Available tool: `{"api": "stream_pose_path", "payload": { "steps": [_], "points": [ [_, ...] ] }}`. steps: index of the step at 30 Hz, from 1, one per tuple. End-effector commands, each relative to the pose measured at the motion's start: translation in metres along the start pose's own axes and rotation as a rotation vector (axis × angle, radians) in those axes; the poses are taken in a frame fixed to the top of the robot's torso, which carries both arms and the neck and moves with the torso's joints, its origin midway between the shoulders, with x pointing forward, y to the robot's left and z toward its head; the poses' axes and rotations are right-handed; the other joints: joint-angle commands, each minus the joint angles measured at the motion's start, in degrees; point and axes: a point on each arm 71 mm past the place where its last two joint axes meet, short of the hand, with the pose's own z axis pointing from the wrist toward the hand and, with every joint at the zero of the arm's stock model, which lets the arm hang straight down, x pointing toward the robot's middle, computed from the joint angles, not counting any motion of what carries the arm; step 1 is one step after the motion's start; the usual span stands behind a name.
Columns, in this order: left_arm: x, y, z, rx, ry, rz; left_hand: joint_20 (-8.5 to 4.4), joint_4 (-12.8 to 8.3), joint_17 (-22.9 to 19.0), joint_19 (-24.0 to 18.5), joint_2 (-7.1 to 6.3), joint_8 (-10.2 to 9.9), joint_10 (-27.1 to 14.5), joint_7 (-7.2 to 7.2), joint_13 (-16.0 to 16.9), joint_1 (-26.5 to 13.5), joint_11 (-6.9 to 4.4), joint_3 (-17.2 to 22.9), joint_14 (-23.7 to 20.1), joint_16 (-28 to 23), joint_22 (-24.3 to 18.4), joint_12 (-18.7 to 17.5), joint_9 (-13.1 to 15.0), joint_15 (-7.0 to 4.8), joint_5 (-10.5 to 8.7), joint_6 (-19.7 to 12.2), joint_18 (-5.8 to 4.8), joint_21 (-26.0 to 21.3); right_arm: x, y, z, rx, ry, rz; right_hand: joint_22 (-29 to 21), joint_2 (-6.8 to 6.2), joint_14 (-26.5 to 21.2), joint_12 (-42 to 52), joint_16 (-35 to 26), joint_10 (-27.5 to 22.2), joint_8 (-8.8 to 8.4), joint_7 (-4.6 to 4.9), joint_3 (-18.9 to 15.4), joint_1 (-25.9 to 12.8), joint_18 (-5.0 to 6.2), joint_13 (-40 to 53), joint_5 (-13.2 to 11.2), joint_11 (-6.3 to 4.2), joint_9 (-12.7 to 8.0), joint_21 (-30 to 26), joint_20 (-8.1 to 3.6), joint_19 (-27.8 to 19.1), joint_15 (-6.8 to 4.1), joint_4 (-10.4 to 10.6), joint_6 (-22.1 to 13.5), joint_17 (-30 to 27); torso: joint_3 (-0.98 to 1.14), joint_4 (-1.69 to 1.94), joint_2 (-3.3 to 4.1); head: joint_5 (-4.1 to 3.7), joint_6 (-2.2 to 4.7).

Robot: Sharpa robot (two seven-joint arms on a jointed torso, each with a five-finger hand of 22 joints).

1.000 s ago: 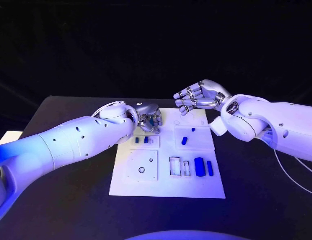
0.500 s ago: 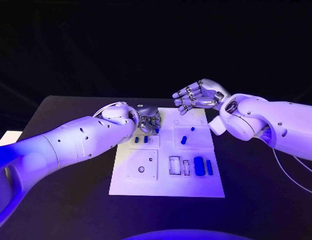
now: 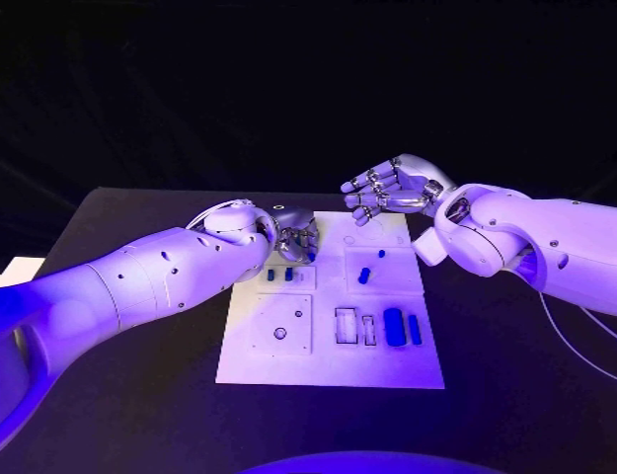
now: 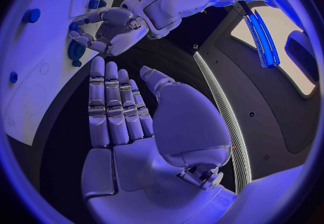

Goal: Assemble the parts on the task board

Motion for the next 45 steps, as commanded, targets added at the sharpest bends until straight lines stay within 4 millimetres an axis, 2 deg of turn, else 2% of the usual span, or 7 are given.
{"api": "stream_pose_path", "payload": {
  "steps": [1, 11, 20, 27, 32, 36, 45],
  "points": [
    [0.01, 0.001, 0.0, -0.016, 0.054, 0.003, -0.28, -0.4, -0.1, 1.1, 0.8, -0.4, 0.8, 0.08, 0.2, 0.1, -0.04, 0.9, 1.7, 0.4, 0.6, -0.3, -0.1, -0.4, -0.4, 0.9, -0.99, 0.7, 0.002, 0.001, 0.0, -0.009, 0.009, 0.0, -0.1, 0.33, -0.1, -0.2, -0.2, -0.4, -0.11, 0.18, 0.2, 0.1, 0.25, -0.1, 0.4, 0.17, 0.0, -0.4, 0.47, 0.1, 0.31, -0.3, -0.2, -0.1, 0.01, -0.01, 0.0, 0.11, 0.1],
    [0.003, 0.009, -0.005, -0.041, -0.022, -0.061, -0.34, -1.1, -0.4, 1.1, 1.19, -0.6, 1.5, 0.17, 0.5, 0.0, -0.11, 1.9, 1.6, 0.5, 1.0, -0.5, -0.1, -0.42, -0.47, 1.8, -1.02, 1.0, 0.002, 0.001, 0.001, -0.009, 0.011, 0.002, -0.2, 0.39, -0.1, -0.1, -0.2, -0.4, -0.08, 0.22, 0.1, -0.3, 0.22, 0.0, 0.2, 0.23, 0.0, -0.4, 0.53, 0.1, 0.37, -0.1, -0.2, -0.1, -0.01, 0.0, -0.05, 0.08, 0.1],
    [-0.013, 0.017, -0.017, -0.062, -0.096, -0.204, -0.35, -1.2, -0.8, 1.1, 1.28, -0.6, 1.7, 0.21, 0.6, -0.4, -0.1, 2.2, 1.6, 0.4, 1.1, -0.7, -0.1, -0.42, -0.58, 2.1, -1.04, 1.1, 0.001, -0.001, 0.001, -0.006, 0.011, 0.005, -0.3, 0.46, -0.1, -0.1, -0.2, -0.4, -0.06, 0.21, -0.2, -0.8, 0.22, 0.0, -0.5, 0.24, 0.0, -0.6, 0.62, 0.2, 0.42, 0.3, -0.2, -0.2, 0.03, 0.16, -0.13, 0.1, 0.27],
    [-0.02, 0.029, -0.031, -0.083, -0.107, -0.273, -0.34, -1.2, -0.9, 1.1, 1.3, -0.6, 1.7, 0.2, 0.6, -0.5, -0.1, 2.2, 1.5, 0.4, 1.1, -0.7, -0.1, -0.42, -0.58, 2.2, -1.04, 1.1, 0.001, -0.002, 0.001, -0.003, 0.011, 0.005, -0.3, 0.52, -0.1, -0.1, -0.2, -0.4, -0.04, 0.17, -0.1, -0.8, 0.23, 0.0, -0.5, 0.22, 0.0, -0.6, 0.61, 0.2, 0.41, 0.3, -0.2, -0.2, -0.05, 0.26, -0.17, 0.08, 0.31],
    [-0.022, 0.041, -0.041, -0.107, -0.096, -0.284, -0.34, -1.2, -0.9, 1.0, 1.28, -0.7, 1.7, 0.2, 0.6, -0.6, -0.09, 2.3, 1.5, 0.4, 1.1, -0.8, -0.1, -0.42, -0.58, 2.2, -1.03, 1.1, 0.0, -0.003, 0.0, -0.002, 0.01, 0.005, -0.3, 0.52, -0.1, -0.1, -0.2, -0.4, -0.04, 0.17, -0.1, -0.8, 0.23, 0.0, -0.5, 0.22, 0.0, -0.6, 0.61, 0.2, 0.41, 0.3, -0.2, -0.2, -0.04, 0.4, -0.29, 0.1, 0.41],
    [-0.021, 0.047, -0.046, -0.122, -0.082, -0.279, -0.34, -1.3, -1.0, 1.1, 1.24, -0.7, 1.7, 0.19, 0.6, -0.7, -0.09, 2.3, 1.5, 0.4, 1.2, -0.8, -0.1, -0.41, -0.58, 2.2, -1.04, 1.1, 0.0, -0.003, 0.0, -0.001, 0.01, 0.005, -0.3, 0.52, -0.1, -0.1, -0.2, -0.4, -0.04, 0.17, -0.1, -0.8, 0.23, 0.0, -0.5, 0.22, 0.0, -0.6, 0.61, 0.2, 0.41, 0.3, -0.2, -0.2, -0.12, 0.34, -0.2, 0.16, 0.38],
    [-0.018, 0.052, -0.049, -0.138, -0.05, -0.255, -0.34, -1.3, -1.1, 1.0, 1.16, -0.8, 1.6, 0.15, 0.6, -0.8, -0.07, 2.4, 1.5, 0.3, 1.1, -0.9, -0.2, -0.41, -0.58, 2.2, -1.03, 1.1, 0.001, -0.003, 0.0, 0.001, 0.014, 0.006, -0.3, 0.52, -0.1, -0.1, -0.2, -0.4, -0.04, 0.17, -0.1, -0.8, 0.23, 0.0, -0.5, 0.22, 0.0, -0.6, 0.61, 0.2, 0.41, 0.3, -0.2, -0.2, -0.05, 0.26, -0.15, 0.45, 0.33]
  ]
}}
